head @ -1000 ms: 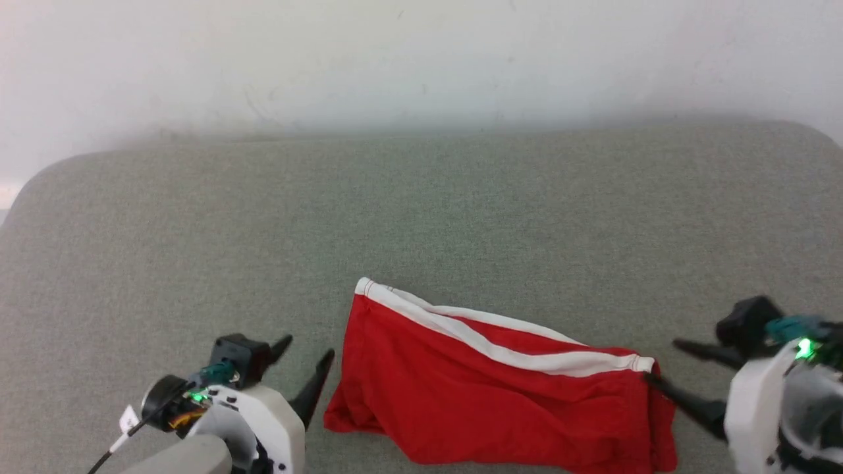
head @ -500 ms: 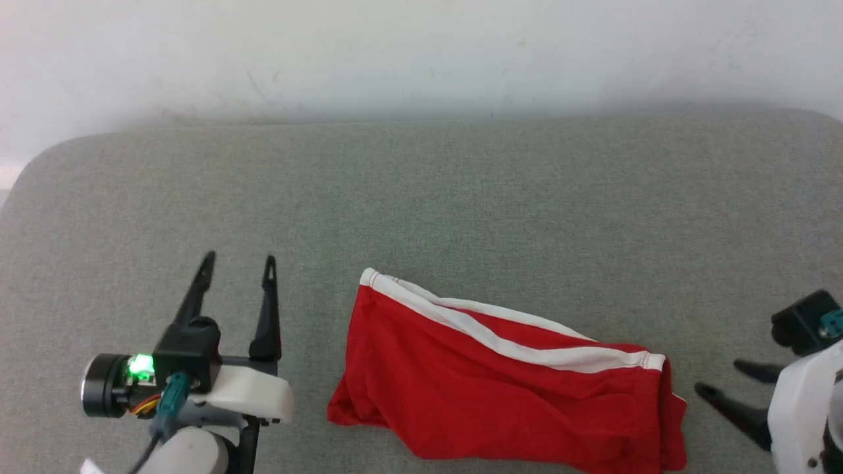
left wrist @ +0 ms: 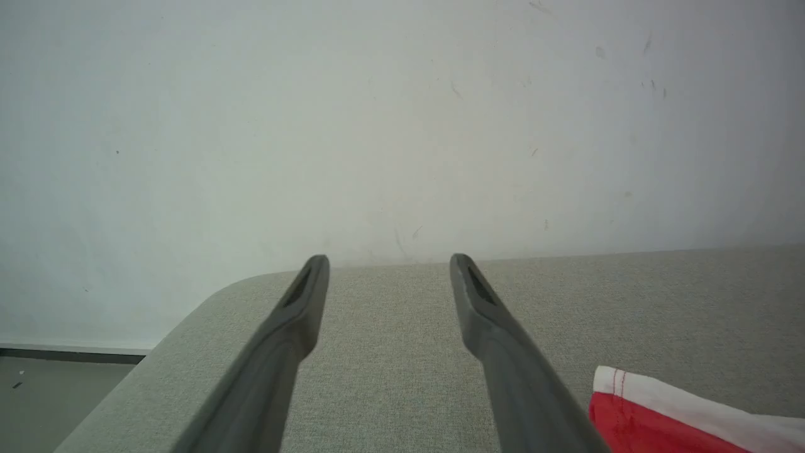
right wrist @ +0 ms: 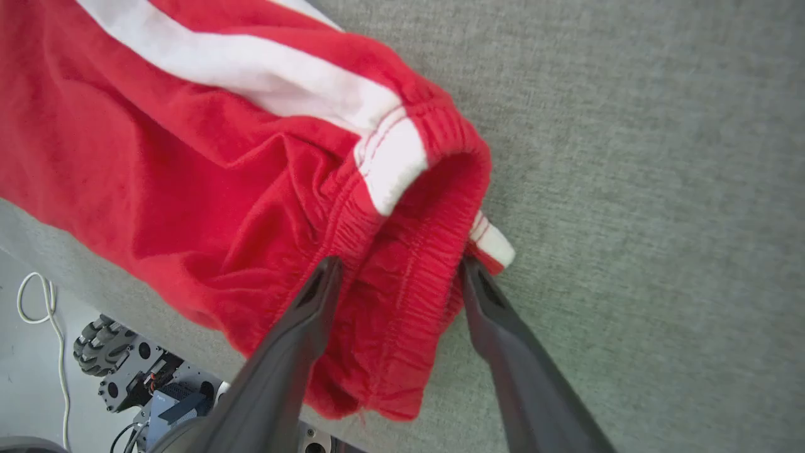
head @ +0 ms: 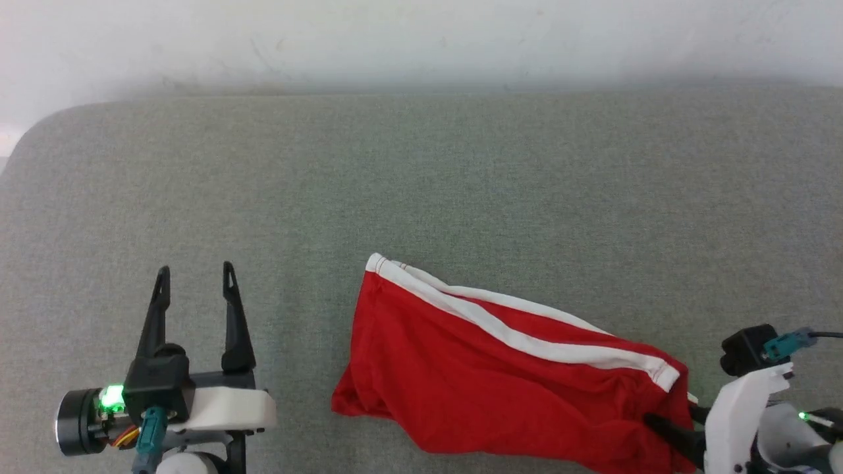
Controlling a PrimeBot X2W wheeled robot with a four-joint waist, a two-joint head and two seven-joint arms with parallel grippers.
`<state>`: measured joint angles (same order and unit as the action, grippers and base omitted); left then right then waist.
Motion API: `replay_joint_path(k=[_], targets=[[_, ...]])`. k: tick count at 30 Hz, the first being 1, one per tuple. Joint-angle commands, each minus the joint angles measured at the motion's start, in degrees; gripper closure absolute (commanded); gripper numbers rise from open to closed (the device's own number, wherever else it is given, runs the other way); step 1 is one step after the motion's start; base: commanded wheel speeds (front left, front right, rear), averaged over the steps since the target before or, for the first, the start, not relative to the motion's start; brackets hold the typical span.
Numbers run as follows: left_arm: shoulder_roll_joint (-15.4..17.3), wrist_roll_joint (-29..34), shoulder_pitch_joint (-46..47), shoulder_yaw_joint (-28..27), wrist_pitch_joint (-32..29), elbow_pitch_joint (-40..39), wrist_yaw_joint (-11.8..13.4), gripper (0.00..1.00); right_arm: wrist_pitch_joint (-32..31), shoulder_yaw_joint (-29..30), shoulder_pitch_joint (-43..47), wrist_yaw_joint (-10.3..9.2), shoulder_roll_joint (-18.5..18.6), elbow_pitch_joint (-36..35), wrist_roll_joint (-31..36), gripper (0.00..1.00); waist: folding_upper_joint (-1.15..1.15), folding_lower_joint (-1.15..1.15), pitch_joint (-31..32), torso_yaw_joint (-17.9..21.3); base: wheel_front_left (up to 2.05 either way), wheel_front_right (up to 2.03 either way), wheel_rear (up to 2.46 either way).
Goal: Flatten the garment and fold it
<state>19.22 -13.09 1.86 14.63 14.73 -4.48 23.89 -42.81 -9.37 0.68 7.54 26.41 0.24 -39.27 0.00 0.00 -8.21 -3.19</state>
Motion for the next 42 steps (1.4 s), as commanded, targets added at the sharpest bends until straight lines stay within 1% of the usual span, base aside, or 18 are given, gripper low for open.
replay_joint_path(k=[1, 5, 7, 9, 10, 11, 12, 16, 21, 26, 30, 34, 37, 39, 42], targets=[[-1.0, 1.0, -0.8, -1.0, 0.3, 0.4, -1.0, 0.0, 0.2, 0.0, -1.2, -0.05, -1.3, 1.7, 0.6, 0.0, 0.0, 0.0, -0.5, -0.3, 0.0, 0.0, 0.0], [-3.8, 3.7, -1.0, -3.8, 0.3, 1.5, -3.9, 0.0, 1.3, -1.5, -2.5, -0.05, -4.5, 8.5, 2.3, 0.0, 0.0, 0.0, -0.9, -0.6, 0.0, 0.0, 0.0], [-5.0, 4.9, -1.1, -4.9, 0.3, 1.9, -5.1, 0.0, 1.9, -2.6, -3.0, -0.05, -5.5, 11.2, 2.6, 0.0, 0.0, 0.0, -1.0, -0.8, 0.0, 0.0, 0.0], [-5.9, 5.9, -1.3, -5.8, 0.3, 2.2, -6.2, 0.0, 2.7, -4.0, -3.5, -0.05, -5.6, 12.6, 2.6, 0.0, 0.0, 0.0, -0.9, -0.9, 0.0, 0.0, 0.0], [-6.3, 6.3, -1.4, -6.3, 0.3, 2.3, -6.6, 0.0, 3.5, -4.5, -3.9, -0.05, -5.5, 12.9, 2.6, 0.56, 0.0, 0.0, -0.8, -0.9, 0.0, 0.0, 0.0], [-6.7, 6.8, -1.5, -6.8, 0.3, 2.3, -7.0, 0.0, 4.2, -4.9, -4.4, -0.05, -5.2, 13.0, 2.3, 0.7, 0.0, 0.0, -0.7, -0.8, 0.0, 0.0, 0.0], [-7.0, 7.2, -1.7, -7.2, 0.3, 2.3, -7.3, 0.0, 4.7, -5.4, -4.9, -0.05, -4.7, 12.9, 2.1, 1.0, 0.0, 0.0, -0.5, -0.7, 0.0, 0.0, 0.0], [-8.2, 8.8, -2.0, -8.1, 0.3, 2.1, -8.6, 0.0, 7.1, -6.2, -7.4, -0.05, -1.7, 10.9, 1.3, 1.0, 0.0, 0.0, -0.1, -0.3, 0.0, 0.0, 0.0], [-9.3, 10.2, -1.8, -8.3, 0.3, 1.8, -10.0, 0.0, 8.3, -4.8, -10.4, -0.05, 3.0, 7.8, 0.6, 1.0, 0.0, 0.0, 0.6, 0.1, 0.0, 0.0, 0.0], [-9.9, 11.3, -1.8, -8.1, 0.3, 1.6, -11.1, 0.0, 6.4, -2.1, -12.0, -0.05, 8.1, 6.9, 1.0, 1.0, 0.0, 0.0, 1.0, 0.1, 0.0, 0.0, 0.0], [-10.1, 11.8, -1.8, -7.8, 0.3, 1.5, -11.8, 0.0, 3.6, 1.0, -12.2, -0.05, 12.4, 8.6, 1.3, 1.0, 0.0, 0.0, 1.2, 0.1, 0.0, 0.0, 0.0], [-10.2, 12.0, -2.0, -7.7, 0.3, 1.6, -12.3, 0.0, 1.9, 1.6, -12.0, -0.05, 15.2, 8.8, 0.7, 1.0, 0.0, 0.0, 1.5, -0.1, 0.0, 0.0, 0.0], [-10.3, 12.0, -2.2, -7.8, 0.3, 1.7, -12.6, 0.0, 0.8, -0.2, -11.1, -0.05, 16.6, 5.4, -1.2, 1.0, 0.0, 0.0, 1.9, -0.2, 0.0, 0.0, 0.0], [-10.4, 12.0, -2.3, -7.8, 0.3, 1.8, -12.8, 0.0, -0.3, -1.6, -10.4, -0.05, 17.2, 1.8, -3.0, 1.0, 0.0, 0.0, 2.1, -0.2, 0.0, 0.0, 0.0], [-10.6, 12.1, -2.2, -7.7, 0.3, 1.8, -13.1, 0.0, -2.3, -3.4, -9.9, -0.05, 16.9, -4.3, -6.3, 1.0, 0.0, 0.0, 2.2, -0.4, 0.0, 0.0, 0.0]])
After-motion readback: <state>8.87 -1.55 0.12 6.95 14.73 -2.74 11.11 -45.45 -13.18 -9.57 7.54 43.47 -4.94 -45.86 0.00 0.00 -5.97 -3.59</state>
